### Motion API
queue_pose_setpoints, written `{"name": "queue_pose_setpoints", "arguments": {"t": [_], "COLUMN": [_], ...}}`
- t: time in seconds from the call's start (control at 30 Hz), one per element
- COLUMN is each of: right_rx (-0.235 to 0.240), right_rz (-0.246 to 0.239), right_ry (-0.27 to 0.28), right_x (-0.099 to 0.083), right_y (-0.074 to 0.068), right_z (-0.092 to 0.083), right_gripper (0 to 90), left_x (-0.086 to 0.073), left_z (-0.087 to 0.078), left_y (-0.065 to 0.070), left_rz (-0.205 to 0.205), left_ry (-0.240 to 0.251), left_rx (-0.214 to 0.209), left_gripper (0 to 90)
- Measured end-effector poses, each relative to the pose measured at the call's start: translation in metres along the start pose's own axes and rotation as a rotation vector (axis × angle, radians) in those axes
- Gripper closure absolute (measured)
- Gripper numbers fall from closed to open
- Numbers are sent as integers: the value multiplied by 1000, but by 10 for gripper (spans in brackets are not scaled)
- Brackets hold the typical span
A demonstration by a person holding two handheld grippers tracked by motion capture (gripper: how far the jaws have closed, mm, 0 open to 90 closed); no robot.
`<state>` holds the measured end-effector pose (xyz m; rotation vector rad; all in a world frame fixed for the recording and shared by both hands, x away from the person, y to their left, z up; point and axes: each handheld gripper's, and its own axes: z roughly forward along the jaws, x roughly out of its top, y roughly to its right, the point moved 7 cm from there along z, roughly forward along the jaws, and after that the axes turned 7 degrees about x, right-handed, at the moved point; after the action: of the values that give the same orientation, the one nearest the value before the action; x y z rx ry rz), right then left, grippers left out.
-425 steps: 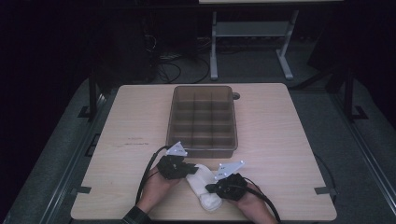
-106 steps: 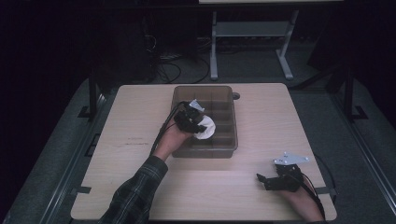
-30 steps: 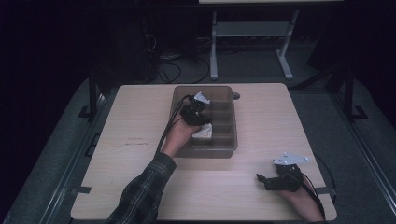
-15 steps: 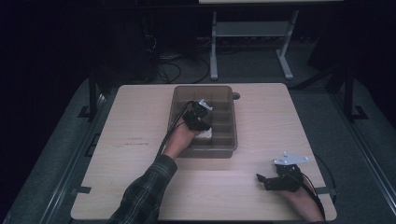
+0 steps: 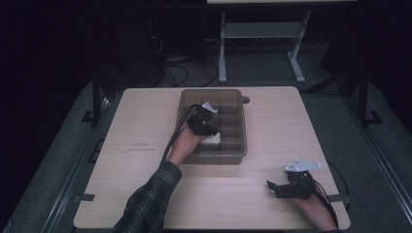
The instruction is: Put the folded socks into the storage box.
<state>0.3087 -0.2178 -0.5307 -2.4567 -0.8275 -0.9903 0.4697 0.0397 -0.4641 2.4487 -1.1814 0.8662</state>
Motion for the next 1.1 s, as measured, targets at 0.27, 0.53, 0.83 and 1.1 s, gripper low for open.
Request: {"name": "queue_pose_setpoints", "arguments": {"t": [0.27,0.53,0.83,1.1], "right_rx": [0,0,0,0], "right_rz": [0,-1,-1,0], "right_ry": [-1,-1,0,0], "right_x": [0,0,0,0], "right_y": [0,0,0,0], "right_z": [0,0,0,0], "right_gripper": [102,102,102,102], "left_x": [-4,-12,-21,-34], "left_z": [-21,-38,-59,-77], "left_y": [-6,-6,-8,-14], "left_rz": [12,15,25,19], "left_ry": [43,86,101,137], "left_rx": [-13,-26,0,33], "left_gripper": [580,374,169,134]}}
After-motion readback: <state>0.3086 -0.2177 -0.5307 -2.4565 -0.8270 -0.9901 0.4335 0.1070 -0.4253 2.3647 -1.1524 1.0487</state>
